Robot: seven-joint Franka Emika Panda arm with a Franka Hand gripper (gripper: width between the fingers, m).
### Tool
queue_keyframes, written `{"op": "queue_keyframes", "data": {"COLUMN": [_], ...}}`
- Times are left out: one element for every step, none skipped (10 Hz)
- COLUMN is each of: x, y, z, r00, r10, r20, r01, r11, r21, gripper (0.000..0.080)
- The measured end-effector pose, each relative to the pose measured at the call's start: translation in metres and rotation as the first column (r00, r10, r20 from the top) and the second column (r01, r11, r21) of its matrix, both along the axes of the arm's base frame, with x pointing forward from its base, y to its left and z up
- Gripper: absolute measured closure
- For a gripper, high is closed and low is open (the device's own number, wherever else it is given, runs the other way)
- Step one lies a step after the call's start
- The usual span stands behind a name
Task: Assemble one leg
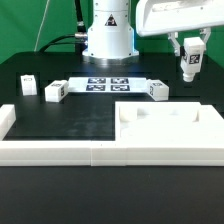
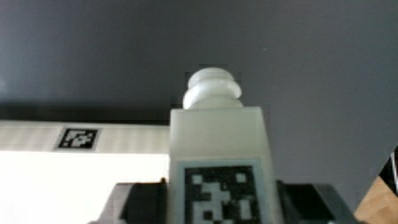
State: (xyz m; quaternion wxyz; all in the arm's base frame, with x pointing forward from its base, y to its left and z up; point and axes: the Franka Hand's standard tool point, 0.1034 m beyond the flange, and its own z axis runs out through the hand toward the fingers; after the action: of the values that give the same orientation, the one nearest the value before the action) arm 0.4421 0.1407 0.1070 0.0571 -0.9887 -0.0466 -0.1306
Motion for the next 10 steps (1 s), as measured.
{"op": "queue_keyframes", "data": {"x": [0.0,0.0,0.002,0.015,0.031,0.044,0.061,0.075,0.088,0.099], "y": [0.0,0.0,-0.001,-0.007,-0.012,-0.016,-0.019,-0.022,-0.025,-0.026], "z": [0.0,0.0,0.0,0.002,0.001,0.001,0.002,0.004,0.004,0.005], "r00": [1.0,1.0,1.0,0.999,0.998,0.997,0.996,0.996,0.995,0.995], "r10": [0.0,0.0,0.012,0.042,0.056,0.066,0.074,0.071,0.075,0.07], "r20": [0.0,0.0,0.002,0.016,0.03,0.034,0.043,0.053,0.058,0.066], "r01": [0.0,0.0,-0.012,-0.041,-0.055,-0.066,-0.073,-0.07,-0.074,-0.069], "r11": [1.0,1.0,1.0,0.999,0.998,0.998,0.997,0.997,0.997,0.997], "r21": [0.0,0.0,-0.004,-0.013,-0.019,-0.022,-0.024,-0.023,-0.023,-0.019], "gripper": [0.0509,0.0509,0.0509,0.0509,0.0509,0.0509,0.0509,0.0509,0.0509,0.0509]}}
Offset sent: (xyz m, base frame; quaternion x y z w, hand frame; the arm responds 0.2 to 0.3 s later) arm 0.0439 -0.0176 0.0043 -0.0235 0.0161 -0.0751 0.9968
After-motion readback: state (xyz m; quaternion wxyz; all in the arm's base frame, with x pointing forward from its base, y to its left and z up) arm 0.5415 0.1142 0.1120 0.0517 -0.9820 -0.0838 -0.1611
